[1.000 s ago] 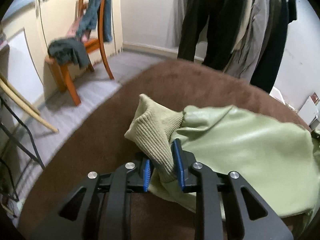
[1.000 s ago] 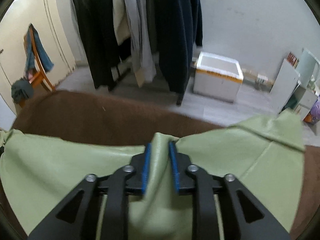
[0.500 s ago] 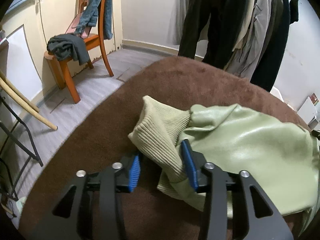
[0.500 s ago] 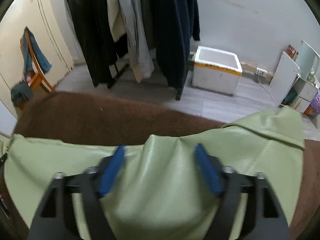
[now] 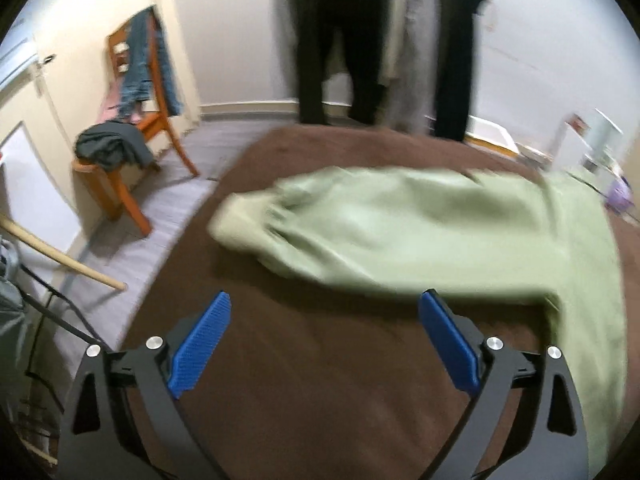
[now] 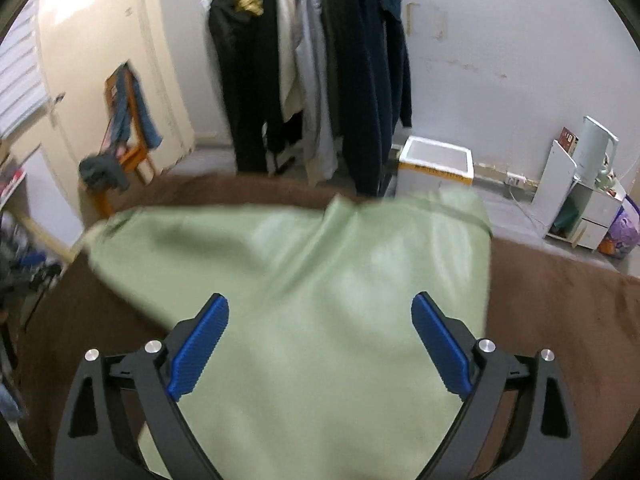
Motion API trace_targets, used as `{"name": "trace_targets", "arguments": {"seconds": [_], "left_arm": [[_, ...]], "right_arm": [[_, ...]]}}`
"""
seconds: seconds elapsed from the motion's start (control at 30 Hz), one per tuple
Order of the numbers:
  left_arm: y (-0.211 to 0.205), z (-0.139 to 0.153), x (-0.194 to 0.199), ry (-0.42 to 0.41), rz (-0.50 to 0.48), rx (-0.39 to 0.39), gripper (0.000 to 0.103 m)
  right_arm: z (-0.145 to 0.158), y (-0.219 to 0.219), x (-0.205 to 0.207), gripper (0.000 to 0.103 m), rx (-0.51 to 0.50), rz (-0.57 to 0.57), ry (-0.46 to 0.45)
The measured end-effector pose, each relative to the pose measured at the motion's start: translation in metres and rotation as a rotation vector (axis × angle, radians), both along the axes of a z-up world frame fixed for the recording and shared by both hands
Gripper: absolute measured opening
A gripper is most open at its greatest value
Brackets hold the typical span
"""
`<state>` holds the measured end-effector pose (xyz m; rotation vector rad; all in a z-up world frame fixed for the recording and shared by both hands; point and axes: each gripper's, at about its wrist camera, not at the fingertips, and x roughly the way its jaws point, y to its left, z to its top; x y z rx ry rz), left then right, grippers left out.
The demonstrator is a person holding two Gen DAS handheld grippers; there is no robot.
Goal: Fold large clothes
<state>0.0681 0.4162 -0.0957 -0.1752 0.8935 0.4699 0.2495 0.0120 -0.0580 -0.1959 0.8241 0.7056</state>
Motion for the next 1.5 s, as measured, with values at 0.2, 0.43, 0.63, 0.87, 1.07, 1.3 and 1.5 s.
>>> {"name": "trace_targets", "arguments": {"seconds": [0.2, 0.43, 0.63, 0.87, 1.07, 1.3, 1.5], "left_arm": [[-0.107, -0.015, -0.035, 0.047, -0.162, -0.072, 0.093], [-0.189, -0.06, -0.069, 0.114, -0.271, -0.268, 0.08], [-0.226, -0.11, -0.076, 0.205, -0.306, -0.415, 0.051], [-0.231, -0.125, -0.077, 0.209, -0.308, -0.453, 0.032], [-0.24, -0.112, -0.08, 0.18, -0.329, -0.389, 0.019], [-0.237, -0.101, -0.074, 0.201, -0.342, -0.306, 0.014], [-0.233, -0.123, -0.068, 0.226, -0.348, -0.309, 0.02]], "right_arm": [[-0.011, -0.06, -0.097, 0.092, -0.085, -0.001, 0.061], [-0.052, -0.108, -0.179, 0.092, -0.104, -0.031, 0.273], [-0.083, -0.13, -0.219, 0.079, -0.171, -0.092, 0.346], [-0.128, -0.154, -0.235, 0.054, -0.173, -0.141, 0.508], [-0.12, -0.154, -0.244, 0.035, -0.146, -0.148, 0.477], [-0.117, -0.151, -0.252, 0.042, -0.186, -0.133, 0.504], [-0.13, -0.156, -0.253, 0.045, -0.188, -0.133, 0.513]]}}
